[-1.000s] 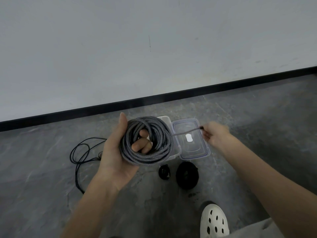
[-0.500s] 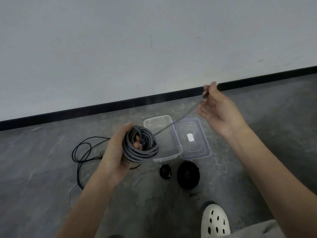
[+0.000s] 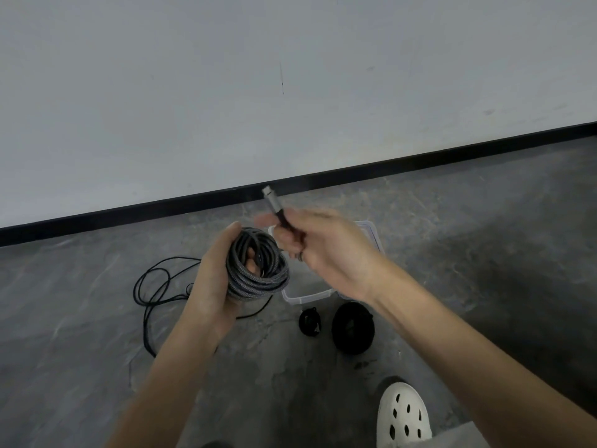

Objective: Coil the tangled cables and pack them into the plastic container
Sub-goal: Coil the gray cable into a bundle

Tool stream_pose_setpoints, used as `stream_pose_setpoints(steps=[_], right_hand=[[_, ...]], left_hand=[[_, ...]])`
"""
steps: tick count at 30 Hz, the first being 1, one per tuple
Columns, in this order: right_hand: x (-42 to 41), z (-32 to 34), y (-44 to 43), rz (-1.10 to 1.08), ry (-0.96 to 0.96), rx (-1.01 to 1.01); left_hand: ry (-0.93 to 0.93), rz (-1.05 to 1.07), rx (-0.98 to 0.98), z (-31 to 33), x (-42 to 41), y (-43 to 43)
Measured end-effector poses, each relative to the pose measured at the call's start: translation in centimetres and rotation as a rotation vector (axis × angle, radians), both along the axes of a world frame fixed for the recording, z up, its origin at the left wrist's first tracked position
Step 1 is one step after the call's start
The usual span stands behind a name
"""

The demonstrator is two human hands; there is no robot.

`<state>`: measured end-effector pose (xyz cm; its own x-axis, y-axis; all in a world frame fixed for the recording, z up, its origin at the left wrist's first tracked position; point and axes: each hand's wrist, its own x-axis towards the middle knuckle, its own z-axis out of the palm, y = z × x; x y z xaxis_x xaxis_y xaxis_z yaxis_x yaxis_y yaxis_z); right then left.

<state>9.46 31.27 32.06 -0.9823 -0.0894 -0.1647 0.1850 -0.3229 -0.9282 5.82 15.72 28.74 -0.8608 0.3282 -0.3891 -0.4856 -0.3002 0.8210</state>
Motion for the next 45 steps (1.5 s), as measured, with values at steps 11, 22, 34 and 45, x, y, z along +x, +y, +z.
stream_pose_setpoints(steps=[11, 22, 34, 45], right_hand=[[-0.2, -1.7, -0.8, -0.272, -0.072, 0.519], [0.2, -0.8, -0.6, -0.28, 0.032, 0.67], [0.5, -0.2, 0.5, -0.128, 0.074, 0.536], [0.5, -1.8, -1.4, -0.245, 0.231, 0.763]], left_hand=[[0.062, 0.056, 0.042, 0.3, -0.1, -0.3], [0.178, -0.143, -0.126, 0.4, 0.2, 0.0], [0.183, -0.147, -0.121, 0.4, 0.0, -0.5], [0.259, -0.316, -0.125, 0.3, 0.6, 0.1]])
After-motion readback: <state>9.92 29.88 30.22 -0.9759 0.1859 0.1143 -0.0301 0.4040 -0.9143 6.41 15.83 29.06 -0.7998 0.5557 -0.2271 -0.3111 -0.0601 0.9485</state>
